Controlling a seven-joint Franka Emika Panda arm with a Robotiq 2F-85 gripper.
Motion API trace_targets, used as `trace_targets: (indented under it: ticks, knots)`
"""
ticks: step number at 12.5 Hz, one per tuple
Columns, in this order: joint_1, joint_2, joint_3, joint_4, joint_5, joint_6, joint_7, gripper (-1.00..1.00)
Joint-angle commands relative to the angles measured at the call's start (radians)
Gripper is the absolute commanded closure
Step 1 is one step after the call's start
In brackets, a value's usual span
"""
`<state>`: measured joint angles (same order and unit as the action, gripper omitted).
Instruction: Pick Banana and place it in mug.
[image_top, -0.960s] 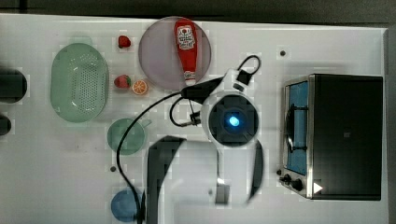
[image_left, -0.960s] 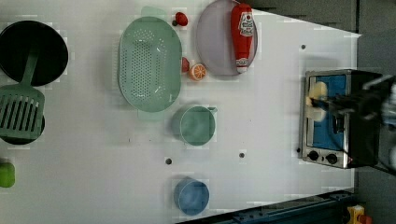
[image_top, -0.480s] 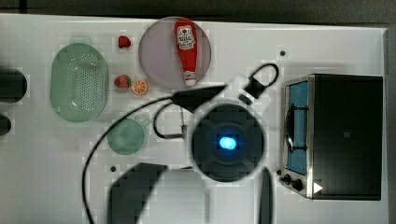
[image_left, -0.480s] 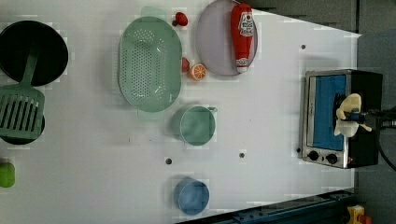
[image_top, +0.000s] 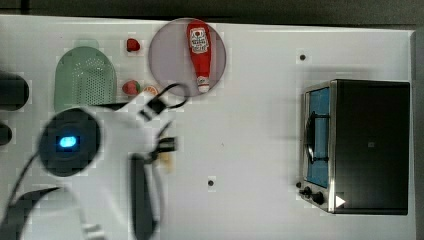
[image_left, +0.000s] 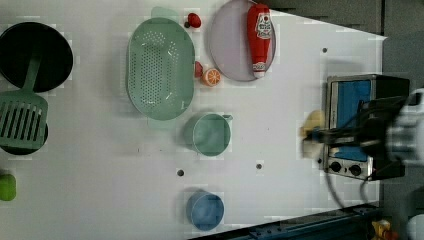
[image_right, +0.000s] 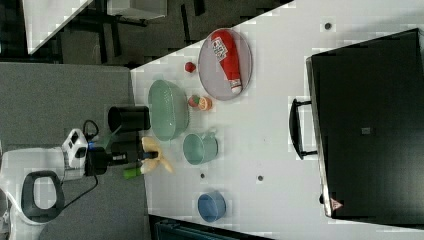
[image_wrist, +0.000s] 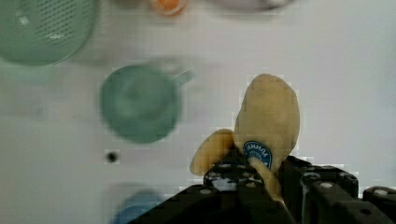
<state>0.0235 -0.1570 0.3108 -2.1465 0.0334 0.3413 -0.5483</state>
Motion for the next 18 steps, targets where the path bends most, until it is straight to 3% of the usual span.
trace_targets:
  ticks: [1, 5, 9, 16, 18]
  knots:
    - [0.007, 0.014, 0.069, -0.019, 0.025, 0.045, 0.368, 0.57]
    - [0.007, 0.094, 0.129, -0.115, 0.026, 0.292, 0.506, 0.57]
    - [0.006, 0.251, 0.125, -0.145, 0.025, 0.415, 0.515, 0.51]
    - [0.004, 0.290, 0.111, -0.197, 0.022, 0.586, 0.515, -1.00]
    - [0.003, 0.280, 0.109, -0.185, 0.023, 0.597, 0.515, -1.00]
